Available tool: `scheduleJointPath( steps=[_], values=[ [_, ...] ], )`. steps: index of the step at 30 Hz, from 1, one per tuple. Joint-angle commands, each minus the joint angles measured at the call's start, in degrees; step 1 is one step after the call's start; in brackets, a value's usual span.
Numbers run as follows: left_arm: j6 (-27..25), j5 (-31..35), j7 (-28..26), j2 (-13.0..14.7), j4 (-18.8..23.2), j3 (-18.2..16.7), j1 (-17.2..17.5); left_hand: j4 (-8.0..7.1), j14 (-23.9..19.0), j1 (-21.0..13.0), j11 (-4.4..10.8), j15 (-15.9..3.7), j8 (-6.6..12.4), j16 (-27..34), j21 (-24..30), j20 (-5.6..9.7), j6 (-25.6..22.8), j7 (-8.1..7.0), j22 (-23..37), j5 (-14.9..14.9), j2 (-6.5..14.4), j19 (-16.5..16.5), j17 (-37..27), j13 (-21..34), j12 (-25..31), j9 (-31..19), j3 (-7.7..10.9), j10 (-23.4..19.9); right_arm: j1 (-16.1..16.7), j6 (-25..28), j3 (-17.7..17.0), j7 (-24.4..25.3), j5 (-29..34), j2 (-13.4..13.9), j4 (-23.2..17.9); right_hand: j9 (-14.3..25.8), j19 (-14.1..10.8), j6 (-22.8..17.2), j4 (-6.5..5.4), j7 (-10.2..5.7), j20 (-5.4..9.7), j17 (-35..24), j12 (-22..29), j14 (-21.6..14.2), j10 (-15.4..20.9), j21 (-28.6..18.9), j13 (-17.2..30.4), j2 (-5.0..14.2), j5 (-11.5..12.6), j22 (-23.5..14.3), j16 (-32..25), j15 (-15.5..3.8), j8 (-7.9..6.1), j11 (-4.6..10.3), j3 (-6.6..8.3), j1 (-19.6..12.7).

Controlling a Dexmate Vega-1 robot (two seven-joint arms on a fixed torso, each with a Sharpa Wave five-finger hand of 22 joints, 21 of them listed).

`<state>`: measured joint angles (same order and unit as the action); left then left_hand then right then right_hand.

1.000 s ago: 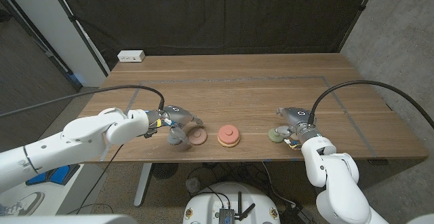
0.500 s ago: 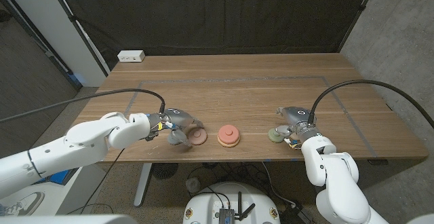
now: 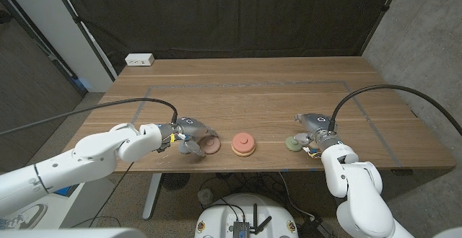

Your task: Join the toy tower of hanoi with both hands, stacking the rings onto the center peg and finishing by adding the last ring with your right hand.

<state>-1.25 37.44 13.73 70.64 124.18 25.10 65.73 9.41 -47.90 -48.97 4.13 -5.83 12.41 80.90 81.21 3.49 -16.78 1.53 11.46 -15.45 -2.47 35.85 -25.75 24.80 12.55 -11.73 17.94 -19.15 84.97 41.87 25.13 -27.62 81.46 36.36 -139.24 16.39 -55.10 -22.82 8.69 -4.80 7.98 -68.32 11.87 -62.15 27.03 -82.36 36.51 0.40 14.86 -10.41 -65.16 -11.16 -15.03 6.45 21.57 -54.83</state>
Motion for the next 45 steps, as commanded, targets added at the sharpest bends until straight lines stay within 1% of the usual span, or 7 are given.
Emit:
scheduleJointPath(
  steps=[1,10,14,20,25,32,45],
  values=[
    [-0.49,2.74,0.14,-1.27,-0.42,1.39,-0.39,-0.2,-0.64,-0.48,0.27,-6.57,0.44,0.37,0.5,5.26,-0.8,-0.05,0.01,-0.15,-0.18,0.36,0.02,0.12,0.29,-0.05,0.04,-0.77,0.25,-0.18,-0.26,0.0,0.0,-0.15,-0.05,0.1,0.07,-0.62,0.36,-0.12,4.47,0.26,-0.14,-0.06,0.57,0.14,0.09,0.02,0.36,-0.08,0.38,-1.52,0.08,-0.02,0.0,-0.08],
    [-0.86,3.33,0.67,-1.65,-0.57,1.76,-0.43,-0.17,-0.84,-0.91,0.49,-6.58,0.71,0.6,0.87,5.21,-1.88,-0.11,-0.04,-0.23,0.2,0.37,0.12,0.16,0.49,-0.05,0.21,-1.73,0.41,-0.2,-0.35,-0.04,0.05,-0.22,-0.08,0.13,0.07,-0.75,0.35,-0.25,4.46,-0.12,-0.17,-0.46,0.6,0.19,0.06,0.04,0.43,-0.07,0.12,-1.52,0.06,-0.08,-0.02,-0.1],
    [-1.23,3.19,0.42,-1.53,-0.4,1.54,-0.01,-0.05,-1.54,-1.66,1.54,-6.63,1.62,1.12,1.52,5.54,-4.71,-0.52,-0.11,-0.38,0.62,0.91,0.16,0.44,1.52,-0.15,0.48,-4.94,0.41,-0.29,-0.29,0.11,-0.08,-0.28,0.01,0.14,0.07,-0.74,0.34,-0.21,4.46,0.19,-0.17,-0.24,0.63,0.21,0.07,0.07,0.48,-0.07,0.46,-1.52,0.09,-0.04,-0.05,-0.1],
    [-1.84,3.16,0.15,-1.21,0.09,1.2,0.59,0.05,-2.02,-2.26,1.84,-6.66,2.33,1.46,1.97,5.84,-6.96,-0.65,-0.19,-0.5,0.79,1.26,0.25,0.82,2.29,-0.26,0.67,-7.47,0.44,-0.38,-0.22,1.14,-0.75,-0.38,0.23,0.16,0.07,-0.74,0.32,-0.19,4.46,-0.13,-0.15,-0.5,0.66,0.24,0.1,0.1,0.53,-0.08,0.26,-1.52,0.1,-0.15,-0.05,-0.09],
    [-2.02,3.0,-0.41,-1.04,0.37,0.87,0.97,0.06,-2.52,-2.87,2.63,-6.68,2.97,1.79,2.51,6.16,-9.1,-0.8,-0.26,-0.66,1.1,1.72,0.34,1.34,3.1,-0.4,0.93,-10.15,0.71,-0.1,-0.29,2.26,-1.2,-0.39,0.34,0.18,0.06,-0.74,0.34,-0.24,4.46,0.14,-0.16,-0.43,0.67,0.27,0.13,0.09,0.56,-0.08,0.49,-1.53,0.13,-0.08,-0.11,-0.13],
    [-2.18,3.06,-0.92,-1.22,0.65,0.73,1.11,0.23,-3.76,-3.98,2.49,-6.73,4.07,2.38,3.37,6.88,-12.6,-0.91,-0.35,-1.0,1.64,2.89,0.38,2.2,4.27,-0.58,1.51,-14.1,1.0,0.47,-0.27,3.87,-2.16,-0.42,0.56,0.2,0.08,-0.76,0.3,-0.1,4.45,-0.1,-0.17,-0.42,0.66,0.3,0.12,0.13,0.61,-0.08,0.48,-1.51,0.14,-0.07,-0.07,-0.07],
    [-1.78,2.54,-0.66,-1.55,0.69,0.39,0.28,0.42,-5.0,-5.59,3.01,-6.76,4.69,2.88,4.08,7.45,-14.75,-1.22,-0.44,-1.77,2.25,3.86,0.22,3.04,4.98,-0.79,2.45,-16.96,0.19,1.25,0.55,3.34,-1.13,-0.13,0.38,0.26,0.08,-0.87,0.34,-0.13,4.45,0.05,-0.17,-0.45,0.72,0.37,0.16,0.09,0.71,-0.08,0.77,-1.53,0.16,-0.1,-0.18,-0.12]
  ],
)
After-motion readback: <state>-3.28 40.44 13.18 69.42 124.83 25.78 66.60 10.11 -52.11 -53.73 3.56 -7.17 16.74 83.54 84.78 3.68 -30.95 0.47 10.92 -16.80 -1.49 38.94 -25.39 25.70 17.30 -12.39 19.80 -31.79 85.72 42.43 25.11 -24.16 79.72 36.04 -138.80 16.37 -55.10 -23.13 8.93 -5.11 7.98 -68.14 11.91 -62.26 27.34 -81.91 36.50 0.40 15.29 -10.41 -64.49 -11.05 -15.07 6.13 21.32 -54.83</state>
